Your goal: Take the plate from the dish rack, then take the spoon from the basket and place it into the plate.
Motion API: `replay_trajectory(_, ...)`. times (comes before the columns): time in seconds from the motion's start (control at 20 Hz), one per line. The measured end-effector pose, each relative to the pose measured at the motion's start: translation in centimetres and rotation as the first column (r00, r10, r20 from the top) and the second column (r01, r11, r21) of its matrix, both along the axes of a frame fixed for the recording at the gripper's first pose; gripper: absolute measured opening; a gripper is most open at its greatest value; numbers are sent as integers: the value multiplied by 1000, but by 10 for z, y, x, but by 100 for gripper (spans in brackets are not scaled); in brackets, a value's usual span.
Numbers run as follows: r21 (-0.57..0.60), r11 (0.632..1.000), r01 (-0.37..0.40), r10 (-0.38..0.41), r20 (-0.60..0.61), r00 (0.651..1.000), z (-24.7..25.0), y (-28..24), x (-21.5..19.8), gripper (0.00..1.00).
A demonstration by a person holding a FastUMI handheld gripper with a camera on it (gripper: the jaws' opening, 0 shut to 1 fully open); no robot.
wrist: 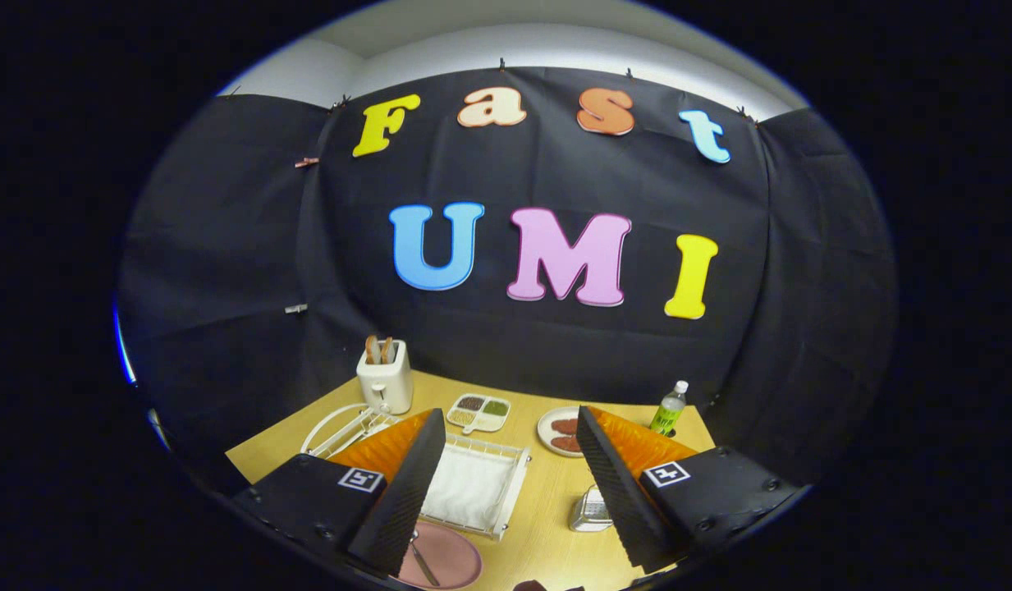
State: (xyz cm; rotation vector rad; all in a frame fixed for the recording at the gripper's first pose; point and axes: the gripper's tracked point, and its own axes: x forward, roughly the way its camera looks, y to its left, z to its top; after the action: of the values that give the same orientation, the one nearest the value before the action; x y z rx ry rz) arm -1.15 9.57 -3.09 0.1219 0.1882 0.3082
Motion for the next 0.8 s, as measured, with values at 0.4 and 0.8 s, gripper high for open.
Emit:
replay_trajectory(0.4,19,999,50,-52,125,991,42,-18,-4,97)
replay_trajectory(0.8,9,999,40,-40,89,995,37,-13,-7,97)
